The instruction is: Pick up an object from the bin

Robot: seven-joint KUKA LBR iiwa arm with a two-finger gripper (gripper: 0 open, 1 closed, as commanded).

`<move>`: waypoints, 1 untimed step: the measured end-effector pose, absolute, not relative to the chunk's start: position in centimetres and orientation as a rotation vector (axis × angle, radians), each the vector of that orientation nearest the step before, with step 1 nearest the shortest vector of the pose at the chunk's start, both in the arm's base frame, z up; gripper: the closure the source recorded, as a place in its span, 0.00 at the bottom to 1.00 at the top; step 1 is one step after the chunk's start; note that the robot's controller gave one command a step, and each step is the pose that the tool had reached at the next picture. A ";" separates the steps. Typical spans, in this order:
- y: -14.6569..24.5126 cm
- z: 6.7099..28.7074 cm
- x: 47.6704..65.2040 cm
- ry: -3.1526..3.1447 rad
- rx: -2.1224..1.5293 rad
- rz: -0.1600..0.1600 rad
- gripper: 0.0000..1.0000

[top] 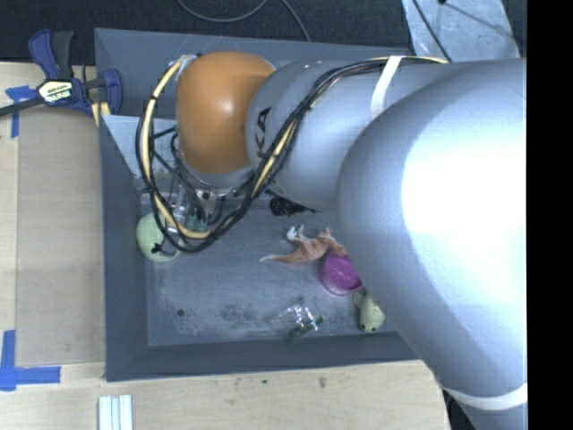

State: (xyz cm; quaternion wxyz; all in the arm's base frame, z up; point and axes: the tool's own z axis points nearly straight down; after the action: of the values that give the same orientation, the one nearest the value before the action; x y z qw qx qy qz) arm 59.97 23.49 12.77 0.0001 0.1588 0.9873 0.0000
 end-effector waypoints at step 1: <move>24.0 9.2 60.3 3.093 0.550 -0.001 0.00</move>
Offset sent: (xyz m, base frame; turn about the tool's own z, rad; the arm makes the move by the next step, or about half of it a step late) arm -0.0061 0.0085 -0.0577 0.1341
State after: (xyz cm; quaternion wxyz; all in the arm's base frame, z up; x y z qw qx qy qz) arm 60.28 24.03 9.17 -0.0002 0.1750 0.9846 -0.0004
